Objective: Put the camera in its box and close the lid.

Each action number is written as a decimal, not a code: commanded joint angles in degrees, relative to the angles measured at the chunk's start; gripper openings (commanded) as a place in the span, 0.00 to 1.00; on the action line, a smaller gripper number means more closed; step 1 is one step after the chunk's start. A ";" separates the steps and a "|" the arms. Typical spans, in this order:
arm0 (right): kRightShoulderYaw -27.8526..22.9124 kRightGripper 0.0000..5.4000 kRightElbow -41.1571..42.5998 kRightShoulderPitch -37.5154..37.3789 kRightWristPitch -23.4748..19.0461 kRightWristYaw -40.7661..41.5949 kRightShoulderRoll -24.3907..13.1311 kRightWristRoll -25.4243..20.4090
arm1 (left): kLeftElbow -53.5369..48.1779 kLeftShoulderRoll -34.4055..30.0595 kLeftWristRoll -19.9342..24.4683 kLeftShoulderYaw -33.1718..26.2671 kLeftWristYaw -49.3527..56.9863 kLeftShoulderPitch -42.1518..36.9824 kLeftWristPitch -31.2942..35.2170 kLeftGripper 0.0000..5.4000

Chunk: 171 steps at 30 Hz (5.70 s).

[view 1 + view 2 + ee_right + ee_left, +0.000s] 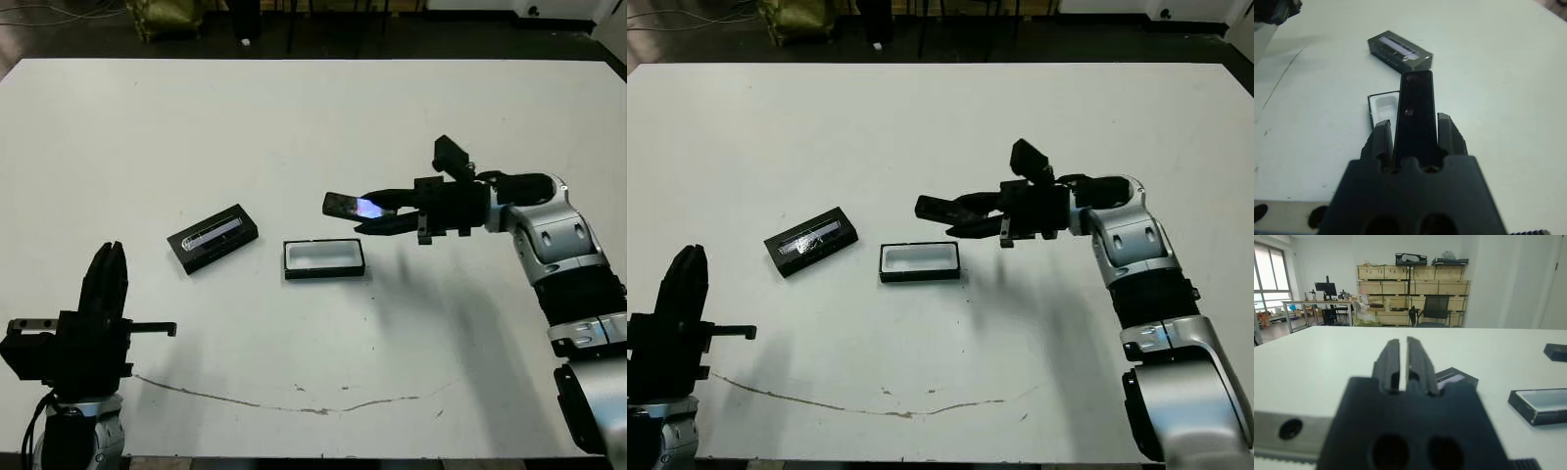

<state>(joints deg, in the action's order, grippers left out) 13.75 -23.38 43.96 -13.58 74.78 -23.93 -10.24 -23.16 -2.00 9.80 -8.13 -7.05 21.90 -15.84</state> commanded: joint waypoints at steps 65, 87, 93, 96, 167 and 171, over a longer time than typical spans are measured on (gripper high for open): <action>10.93 0.12 -7.16 7.76 -3.49 6.99 4.46 9.12 | -2.21 0.85 0.43 2.40 1.56 4.82 1.94 0.00; 14.01 0.12 -7.73 8.20 -2.18 5.54 5.83 13.06 | -1.99 1.02 -0.45 2.46 2.23 5.55 0.95 0.00; 14.04 0.12 -8.19 7.41 -0.09 4.61 6.89 13.77 | -1.78 1.09 -0.63 2.60 2.14 5.69 0.33 0.00; 14.20 0.12 -8.44 7.11 0.06 4.37 7.39 14.07 | -1.47 1.00 -0.80 2.60 1.93 5.61 -0.29 0.00; 7.54 0.76 -13.13 10.85 -1.13 9.54 5.60 9.65 | -1.28 1.19 -0.87 2.87 2.64 5.03 0.15 0.00; 7.73 0.93 -12.99 10.25 -0.63 9.98 6.04 9.19 | -1.72 1.33 -0.60 3.05 2.74 5.28 0.71 0.00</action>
<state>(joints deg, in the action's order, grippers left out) 20.75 -36.25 54.67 -15.12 84.15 -17.98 -1.19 -25.02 -0.76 9.20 -4.98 -4.41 26.06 -16.27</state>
